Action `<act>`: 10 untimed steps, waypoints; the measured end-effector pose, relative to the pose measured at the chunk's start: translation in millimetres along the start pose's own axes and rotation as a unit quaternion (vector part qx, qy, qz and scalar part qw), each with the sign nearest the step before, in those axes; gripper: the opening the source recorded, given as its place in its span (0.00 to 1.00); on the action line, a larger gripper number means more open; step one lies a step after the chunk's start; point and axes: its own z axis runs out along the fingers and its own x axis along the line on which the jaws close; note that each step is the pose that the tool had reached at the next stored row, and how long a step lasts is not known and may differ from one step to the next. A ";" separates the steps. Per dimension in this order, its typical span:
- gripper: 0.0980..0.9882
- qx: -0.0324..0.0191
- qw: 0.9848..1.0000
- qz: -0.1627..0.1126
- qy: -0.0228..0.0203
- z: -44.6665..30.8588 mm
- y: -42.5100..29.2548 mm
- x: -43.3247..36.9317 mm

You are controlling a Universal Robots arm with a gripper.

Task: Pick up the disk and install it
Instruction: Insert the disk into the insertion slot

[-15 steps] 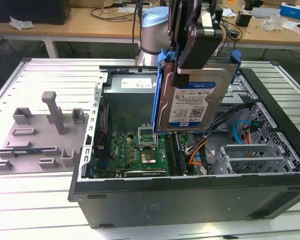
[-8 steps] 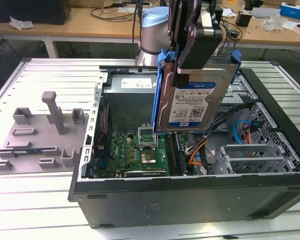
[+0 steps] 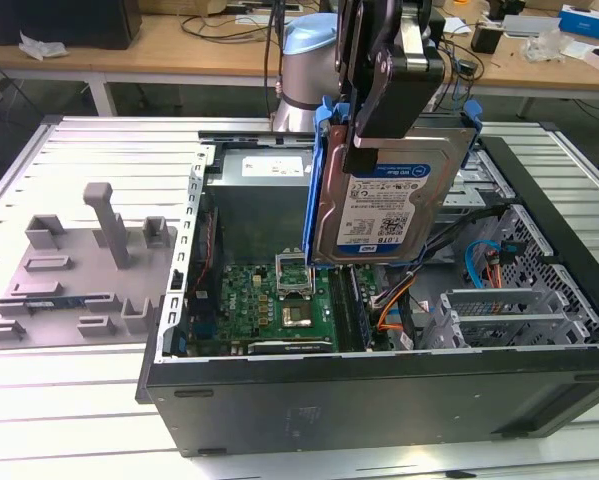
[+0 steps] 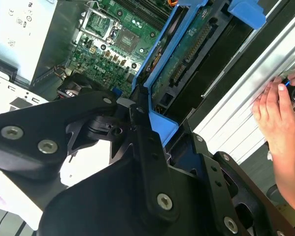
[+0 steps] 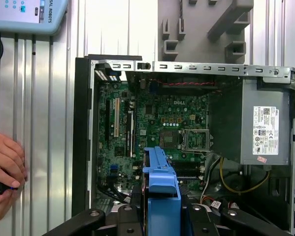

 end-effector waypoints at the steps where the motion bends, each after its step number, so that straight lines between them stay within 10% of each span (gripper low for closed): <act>1: 0.30 0.000 1.000 0.000 0.000 0.0 0.0 0.0; 10: 0.30 0.000 1.000 0.001 0.000 0.0 0.0 0.0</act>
